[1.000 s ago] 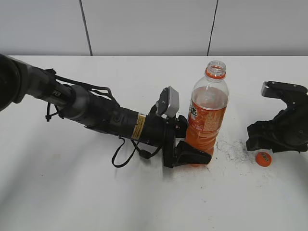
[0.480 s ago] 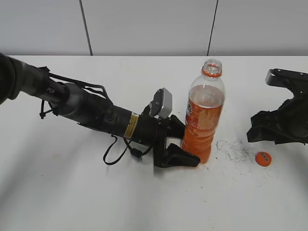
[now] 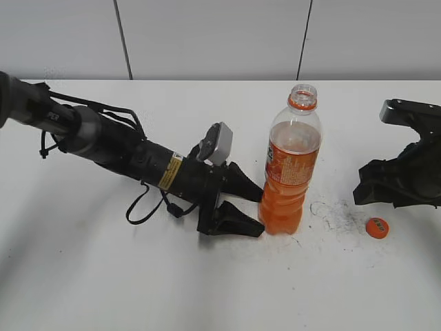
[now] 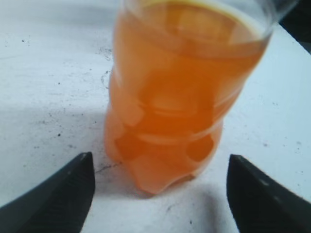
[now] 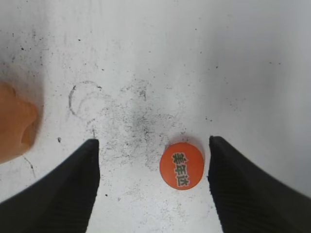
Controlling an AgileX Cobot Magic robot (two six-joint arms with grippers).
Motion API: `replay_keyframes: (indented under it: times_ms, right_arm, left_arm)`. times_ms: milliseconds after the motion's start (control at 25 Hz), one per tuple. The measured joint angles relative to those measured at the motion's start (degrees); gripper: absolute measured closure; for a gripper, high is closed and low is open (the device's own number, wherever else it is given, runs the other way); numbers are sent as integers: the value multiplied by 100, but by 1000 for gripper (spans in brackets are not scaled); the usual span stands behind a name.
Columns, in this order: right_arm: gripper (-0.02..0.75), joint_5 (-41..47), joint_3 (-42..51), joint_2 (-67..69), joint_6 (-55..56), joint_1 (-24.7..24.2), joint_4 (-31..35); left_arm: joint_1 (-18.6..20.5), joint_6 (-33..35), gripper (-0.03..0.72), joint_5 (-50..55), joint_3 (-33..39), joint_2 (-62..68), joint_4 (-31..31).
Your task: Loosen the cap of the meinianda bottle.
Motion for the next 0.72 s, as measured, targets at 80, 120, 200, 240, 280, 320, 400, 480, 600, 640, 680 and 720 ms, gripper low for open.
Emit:
replay_keyframes:
  times_ms: [80,120,200,240,280,320,400,480,600,640,680,720]
  right_arm:
    - [224,0,0,0,-12,0,0]
    - [224,0,0,0,-23,0,0]
    - [224,0,0,0,-23,0,0]
    - [224,0,0,0,-29,0,0]
    - [224,0,0,0,-29,0,0]
    - [224,0,0,0,-33,0,0]
    - [224,0,0,0,-35,0,0]
    - [224,5,0,0,-35,0,0]
    - [224,10,0,-6,-40,0,0]
    - [224,47,0,-28,-40,0,0]
    - [223,62,0,-55,-40,0,0]
    - [224,73,0,-99,-40,0,0]
  left_arm:
    - [35,-72,49,33,0,-63,182]
    - [55,-116,61,80,0,-107,288]
    - [117,-210,81,213,6,-213,504]
    - [159,-246,87,333,31,-295,588]
    - [207,-262,90,462,80,-383,624]
    - [246,-271,92,580,143,-471,644]
    - [352,-285,95,861,322,-704,665]
    - [414,-285,97,1203,495,-918,671]
    - [445,-290,96,1837,768,-1302,678]
    - [445,-290,96,2057,865,-1408,678]
    - [445,-290,96,2279,965,-1541,678]
    - [439,-290,96,2464,1054,-1672,659]
